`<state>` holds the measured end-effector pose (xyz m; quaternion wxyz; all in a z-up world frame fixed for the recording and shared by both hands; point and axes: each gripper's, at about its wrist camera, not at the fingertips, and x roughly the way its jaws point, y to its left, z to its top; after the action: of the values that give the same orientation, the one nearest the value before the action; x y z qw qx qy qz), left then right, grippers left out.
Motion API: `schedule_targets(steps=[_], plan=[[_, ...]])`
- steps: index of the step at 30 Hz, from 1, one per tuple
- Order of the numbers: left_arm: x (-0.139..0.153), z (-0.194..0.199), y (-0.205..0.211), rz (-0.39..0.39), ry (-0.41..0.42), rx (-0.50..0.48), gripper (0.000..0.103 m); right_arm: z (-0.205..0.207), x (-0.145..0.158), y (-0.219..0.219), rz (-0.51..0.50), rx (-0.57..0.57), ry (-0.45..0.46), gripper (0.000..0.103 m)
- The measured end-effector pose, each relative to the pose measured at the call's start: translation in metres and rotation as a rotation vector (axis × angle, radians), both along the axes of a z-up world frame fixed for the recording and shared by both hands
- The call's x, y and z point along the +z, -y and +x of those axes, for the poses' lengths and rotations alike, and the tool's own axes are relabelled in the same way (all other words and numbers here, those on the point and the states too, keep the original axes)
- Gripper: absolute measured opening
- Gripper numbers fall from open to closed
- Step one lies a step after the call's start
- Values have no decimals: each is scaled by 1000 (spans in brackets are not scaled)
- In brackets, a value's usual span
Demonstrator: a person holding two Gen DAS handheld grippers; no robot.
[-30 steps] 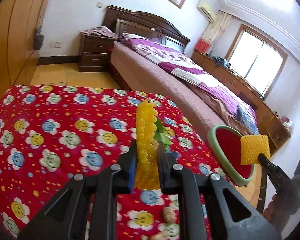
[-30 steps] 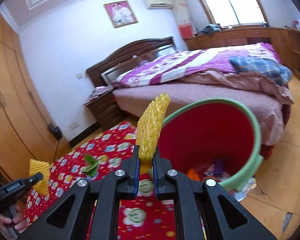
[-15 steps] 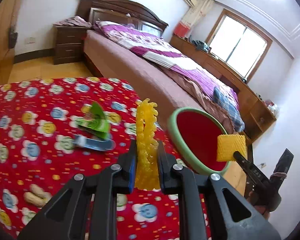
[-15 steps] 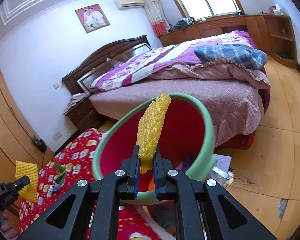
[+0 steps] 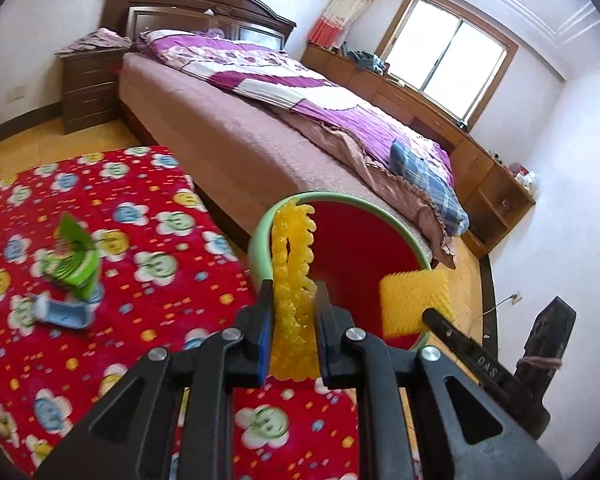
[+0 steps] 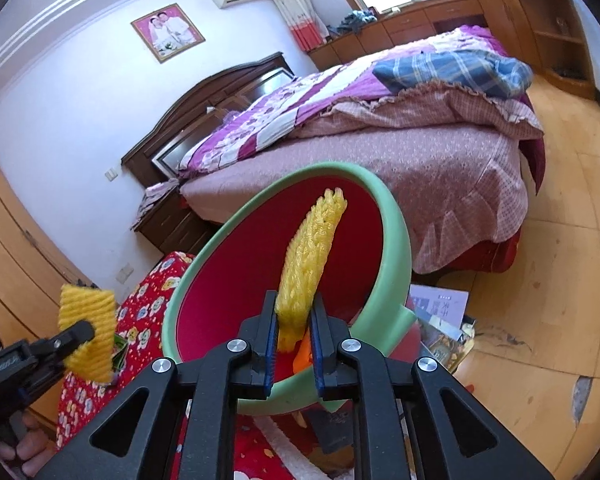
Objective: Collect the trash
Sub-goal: 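Carry both yellow foam nets in the two tools over the bucket, then open the left tool over the bucket while the right tool opens to drop its net, then move both tools back toward the blue plastic scoop and green coil box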
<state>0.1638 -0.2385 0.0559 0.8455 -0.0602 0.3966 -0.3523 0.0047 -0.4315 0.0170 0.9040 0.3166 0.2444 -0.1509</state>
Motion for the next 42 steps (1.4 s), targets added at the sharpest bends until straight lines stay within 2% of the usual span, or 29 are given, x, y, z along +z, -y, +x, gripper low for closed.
schedule_targets(steps=[4, 10, 14, 18, 22, 24, 26, 32, 35, 40, 42], plan=[[-5, 3, 22, 8, -1, -27, 17, 1, -2, 1, 15, 11, -14, 24], [-13, 2, 44, 41, 18, -64, 19, 0, -5, 1, 25, 22, -20, 25], [-16, 3, 49, 32, 1, -92, 32, 1, -7, 0, 37, 33, -26, 25], [-16, 2, 51, 43, 5, -79, 45, 1, -7, -1, 37, 39, -28, 26], [-15, 3, 46, 52, 11, -53, 47, 0, -5, -3, 30, 37, -31, 27], [-14, 3, 42, 57, 11, -44, 47, -1, -4, -3, 31, 39, -25, 36], [-13, 3, 36, 62, 16, -34, 48, -1, -2, -6, 24, 39, -26, 40], [-10, 5, 11, 84, 20, 21, 53, -1, 4, -13, 4, 52, -28, 43], [-9, 3, -3, 99, 32, 51, 59, 0, 6, -18, 1, 58, -28, 55], [-6, 1, -23, 123, 71, 99, 65, 3, 9, -28, -14, 72, -42, 59], [-6, 1, -34, 127, 81, 119, 72, 4, 11, -33, -19, 77, -46, 61]])
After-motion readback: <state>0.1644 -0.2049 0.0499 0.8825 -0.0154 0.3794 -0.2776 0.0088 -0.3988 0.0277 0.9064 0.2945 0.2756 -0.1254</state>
